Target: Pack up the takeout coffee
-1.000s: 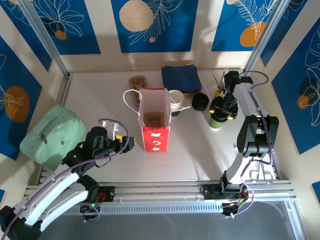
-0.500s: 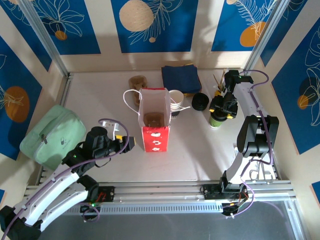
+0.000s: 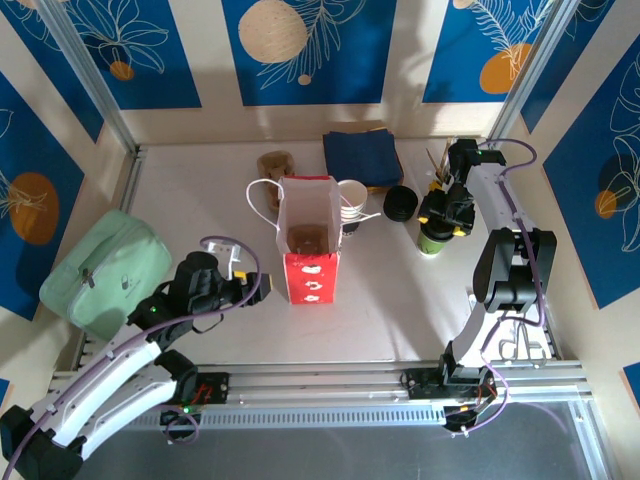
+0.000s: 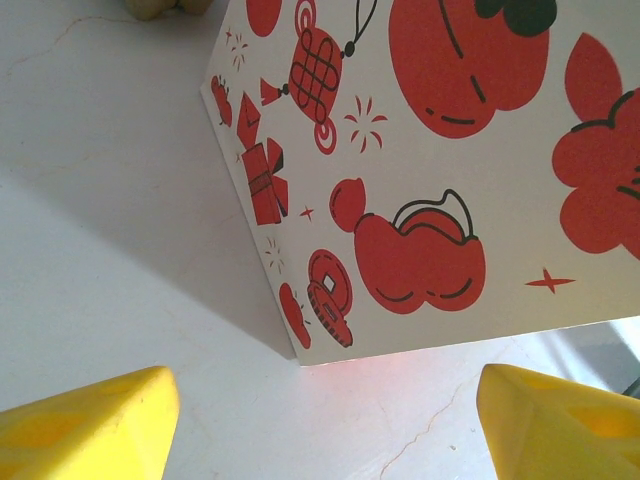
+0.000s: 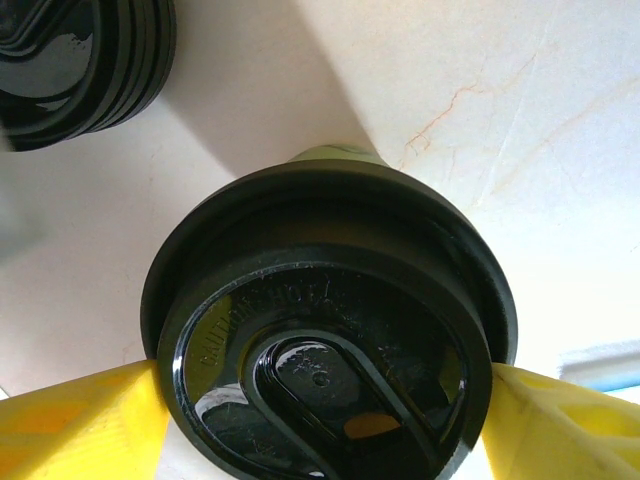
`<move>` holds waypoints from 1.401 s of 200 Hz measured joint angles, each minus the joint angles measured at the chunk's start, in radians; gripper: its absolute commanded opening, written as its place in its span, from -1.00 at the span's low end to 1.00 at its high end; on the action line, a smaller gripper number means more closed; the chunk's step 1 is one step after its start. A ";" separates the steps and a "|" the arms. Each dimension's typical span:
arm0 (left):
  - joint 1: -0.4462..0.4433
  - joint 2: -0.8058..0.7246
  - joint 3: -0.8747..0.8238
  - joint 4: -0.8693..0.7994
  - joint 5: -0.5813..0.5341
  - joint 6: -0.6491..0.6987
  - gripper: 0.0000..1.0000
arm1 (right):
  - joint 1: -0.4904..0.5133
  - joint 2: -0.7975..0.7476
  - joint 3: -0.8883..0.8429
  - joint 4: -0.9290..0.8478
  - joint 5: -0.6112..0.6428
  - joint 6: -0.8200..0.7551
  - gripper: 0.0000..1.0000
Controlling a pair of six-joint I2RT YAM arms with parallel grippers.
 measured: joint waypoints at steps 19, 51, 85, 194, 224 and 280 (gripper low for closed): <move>0.000 0.000 0.000 0.000 0.000 0.000 0.56 | 0.000 0.005 0.001 0.000 0.000 0.000 0.56; 0.000 0.000 0.000 0.000 0.000 0.000 0.56 | 0.000 0.009 0.001 0.000 0.000 0.000 0.55; 0.000 0.000 0.000 0.000 0.000 0.000 0.56 | 0.003 0.012 0.001 0.000 0.000 0.000 0.56; 0.000 0.000 0.000 0.000 0.000 0.000 0.56 | 0.029 0.024 0.003 -0.004 0.039 0.011 0.52; 0.000 -0.002 0.000 -0.001 0.000 0.000 0.56 | 0.037 0.024 0.005 -0.005 0.046 0.011 0.47; 0.000 -0.010 0.000 -0.002 0.000 0.000 0.56 | 0.098 0.019 0.010 -0.035 0.071 0.011 0.44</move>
